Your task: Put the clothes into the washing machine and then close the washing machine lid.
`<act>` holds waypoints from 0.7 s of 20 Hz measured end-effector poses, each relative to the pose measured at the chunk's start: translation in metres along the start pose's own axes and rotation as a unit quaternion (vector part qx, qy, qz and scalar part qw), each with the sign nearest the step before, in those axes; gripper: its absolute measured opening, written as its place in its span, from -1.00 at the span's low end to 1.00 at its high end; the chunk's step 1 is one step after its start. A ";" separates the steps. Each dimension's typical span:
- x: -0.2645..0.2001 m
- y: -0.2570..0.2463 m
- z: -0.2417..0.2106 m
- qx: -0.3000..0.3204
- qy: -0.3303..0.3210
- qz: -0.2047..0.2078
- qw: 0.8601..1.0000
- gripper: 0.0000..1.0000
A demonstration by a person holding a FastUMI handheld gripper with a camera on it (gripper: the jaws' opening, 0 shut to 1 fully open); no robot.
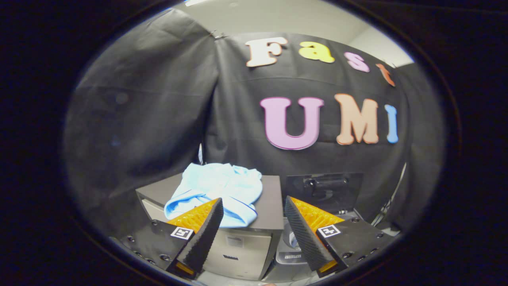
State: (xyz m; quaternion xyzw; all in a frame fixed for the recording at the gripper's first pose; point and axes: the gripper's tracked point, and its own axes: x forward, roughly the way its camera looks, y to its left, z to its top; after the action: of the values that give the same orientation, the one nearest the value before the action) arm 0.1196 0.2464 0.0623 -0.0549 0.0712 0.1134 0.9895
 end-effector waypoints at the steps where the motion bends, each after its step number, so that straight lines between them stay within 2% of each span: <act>1: 0.008 0.011 0.008 0.002 0.000 0.013 1.000 0.96; 4: 0.044 0.033 0.015 0.016 0.007 0.021 1.000 0.97; 8: 0.105 0.070 -0.007 0.033 0.073 0.028 0.996 0.99; 12: 0.152 0.082 -0.003 -0.002 0.093 0.013 0.996 0.99; 14: 0.170 0.079 -0.026 -0.037 0.138 0.000 0.990 0.98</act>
State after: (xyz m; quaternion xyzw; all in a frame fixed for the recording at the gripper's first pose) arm 0.2620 0.3567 0.0032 -0.1067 0.2023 0.1072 0.9676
